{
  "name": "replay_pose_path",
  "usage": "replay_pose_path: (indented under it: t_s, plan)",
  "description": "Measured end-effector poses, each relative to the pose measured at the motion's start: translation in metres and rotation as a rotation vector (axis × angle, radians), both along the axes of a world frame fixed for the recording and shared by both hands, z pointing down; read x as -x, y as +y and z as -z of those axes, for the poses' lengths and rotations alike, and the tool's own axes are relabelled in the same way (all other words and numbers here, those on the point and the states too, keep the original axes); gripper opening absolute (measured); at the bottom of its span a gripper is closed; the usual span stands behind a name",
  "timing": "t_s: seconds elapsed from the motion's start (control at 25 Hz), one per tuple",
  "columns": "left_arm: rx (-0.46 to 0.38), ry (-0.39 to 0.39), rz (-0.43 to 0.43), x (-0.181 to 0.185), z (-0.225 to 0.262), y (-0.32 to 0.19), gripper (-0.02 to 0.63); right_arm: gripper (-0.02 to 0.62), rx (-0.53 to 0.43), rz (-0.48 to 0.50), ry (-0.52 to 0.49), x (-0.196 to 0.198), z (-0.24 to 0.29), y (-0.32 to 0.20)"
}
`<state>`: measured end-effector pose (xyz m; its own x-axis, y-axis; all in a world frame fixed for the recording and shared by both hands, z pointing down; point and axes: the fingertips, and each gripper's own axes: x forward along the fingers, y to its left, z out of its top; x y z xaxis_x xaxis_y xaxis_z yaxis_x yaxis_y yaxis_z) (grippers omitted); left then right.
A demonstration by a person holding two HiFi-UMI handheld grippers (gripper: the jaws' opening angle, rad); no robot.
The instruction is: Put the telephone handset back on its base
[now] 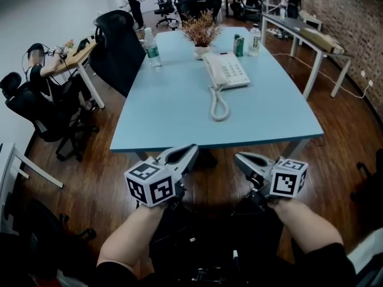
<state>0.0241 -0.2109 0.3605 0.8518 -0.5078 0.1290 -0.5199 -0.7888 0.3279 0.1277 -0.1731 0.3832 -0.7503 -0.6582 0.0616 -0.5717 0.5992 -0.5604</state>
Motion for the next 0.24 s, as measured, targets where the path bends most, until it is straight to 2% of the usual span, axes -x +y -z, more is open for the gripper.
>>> replay_pose_path:
  t_s: [0.12,0.24]
  plan:
    - [-0.003,0.000,-0.003,-0.0001,0.0014,0.0011,-0.002,0.003,0.000,0.005,-0.009,0.0006,-0.0010,0.0005]
    - [-0.002,-0.001,-0.006,0.0000,0.0015,0.0027,-0.002,0.003,-0.019,-0.007,0.027,0.0020,0.0059,0.0013]
